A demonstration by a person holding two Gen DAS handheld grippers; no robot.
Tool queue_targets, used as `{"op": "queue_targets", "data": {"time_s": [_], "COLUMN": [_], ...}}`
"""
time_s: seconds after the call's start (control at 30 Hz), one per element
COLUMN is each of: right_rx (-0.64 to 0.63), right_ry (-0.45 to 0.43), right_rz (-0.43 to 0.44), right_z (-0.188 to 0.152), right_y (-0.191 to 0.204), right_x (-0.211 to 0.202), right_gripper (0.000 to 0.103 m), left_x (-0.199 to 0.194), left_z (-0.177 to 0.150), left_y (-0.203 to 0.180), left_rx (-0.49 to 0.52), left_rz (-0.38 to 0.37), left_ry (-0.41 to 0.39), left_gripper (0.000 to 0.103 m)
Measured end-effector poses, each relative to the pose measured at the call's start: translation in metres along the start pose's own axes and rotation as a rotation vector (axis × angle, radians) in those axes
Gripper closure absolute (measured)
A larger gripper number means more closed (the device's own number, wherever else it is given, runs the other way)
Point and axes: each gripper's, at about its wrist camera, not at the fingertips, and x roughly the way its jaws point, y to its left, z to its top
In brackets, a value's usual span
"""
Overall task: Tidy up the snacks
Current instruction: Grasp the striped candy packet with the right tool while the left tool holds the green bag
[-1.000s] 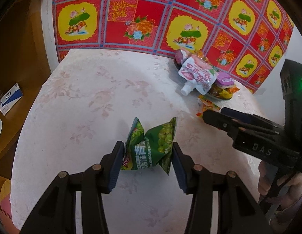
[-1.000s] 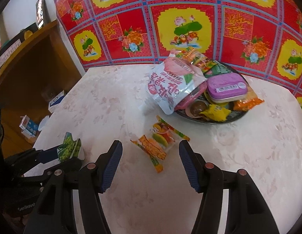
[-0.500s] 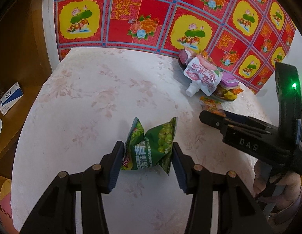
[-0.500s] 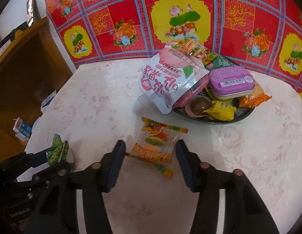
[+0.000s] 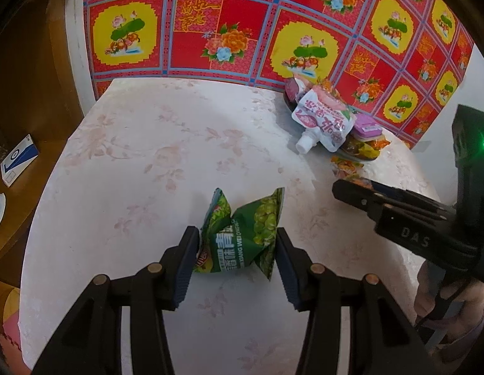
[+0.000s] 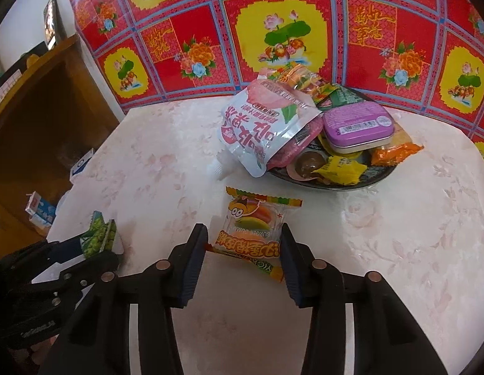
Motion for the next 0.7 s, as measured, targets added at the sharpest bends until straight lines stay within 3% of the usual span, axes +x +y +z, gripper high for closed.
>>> {"op": "queue_targets", "data": {"time_s": [0.7], "right_rx": [0.045], "right_ry": [-0.024], "right_rz": [-0.020], "right_z": [-0.014], "right_y": [-0.030], "right_x": [-0.034], "right_gripper": [0.057], "left_x": [0.001], "left_z": [0.012], "left_y": [-0.041], "left_rx": [0.078], "left_rz": [-0.028], "left_ry": [-0.011], "left_gripper": [0.052]}}
